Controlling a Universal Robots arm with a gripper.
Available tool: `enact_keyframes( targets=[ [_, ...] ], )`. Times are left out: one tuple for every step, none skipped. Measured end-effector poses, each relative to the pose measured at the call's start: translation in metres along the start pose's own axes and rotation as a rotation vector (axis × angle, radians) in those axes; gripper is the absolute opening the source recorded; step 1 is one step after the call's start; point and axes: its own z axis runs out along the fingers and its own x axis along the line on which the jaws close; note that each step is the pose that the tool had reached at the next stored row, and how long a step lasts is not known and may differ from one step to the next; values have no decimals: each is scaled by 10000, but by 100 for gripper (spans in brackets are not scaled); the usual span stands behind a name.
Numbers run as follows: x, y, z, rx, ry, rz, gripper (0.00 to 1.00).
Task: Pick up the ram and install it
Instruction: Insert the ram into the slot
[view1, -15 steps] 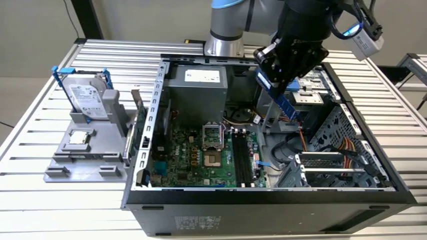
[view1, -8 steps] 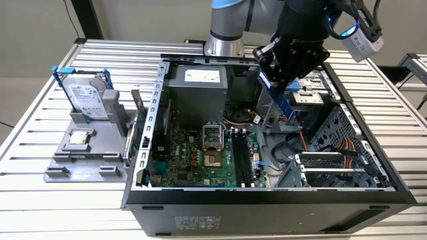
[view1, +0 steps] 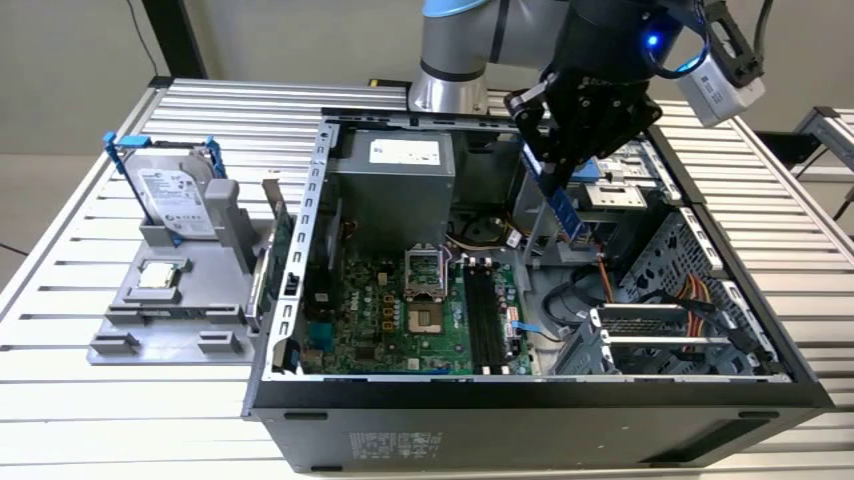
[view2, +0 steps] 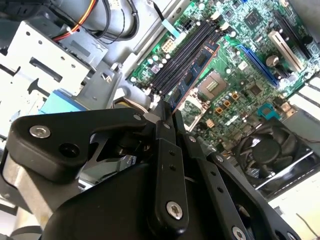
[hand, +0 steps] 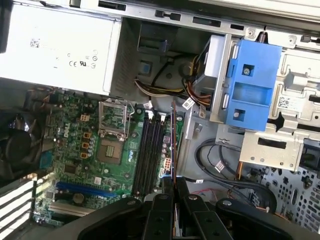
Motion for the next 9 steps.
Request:
enact_keyframes(
  targets=[
    [0, 0, 0, -1, 0, 33, 0],
    [0, 0, 0, -1, 0, 34, 0],
    [0, 0, 0, -1, 0, 35, 0],
    [0, 0, 0, -1, 0, 36, 0],
    [0, 0, 0, -1, 0, 37, 0],
    [0, 0, 0, -1, 0, 38, 0],
    [0, 0, 0, -1, -1, 38, 0],
    [-1, 0, 0, 1, -9, 37, 0],
    [0, 0, 3, 4, -32, 38, 0]
  ],
)
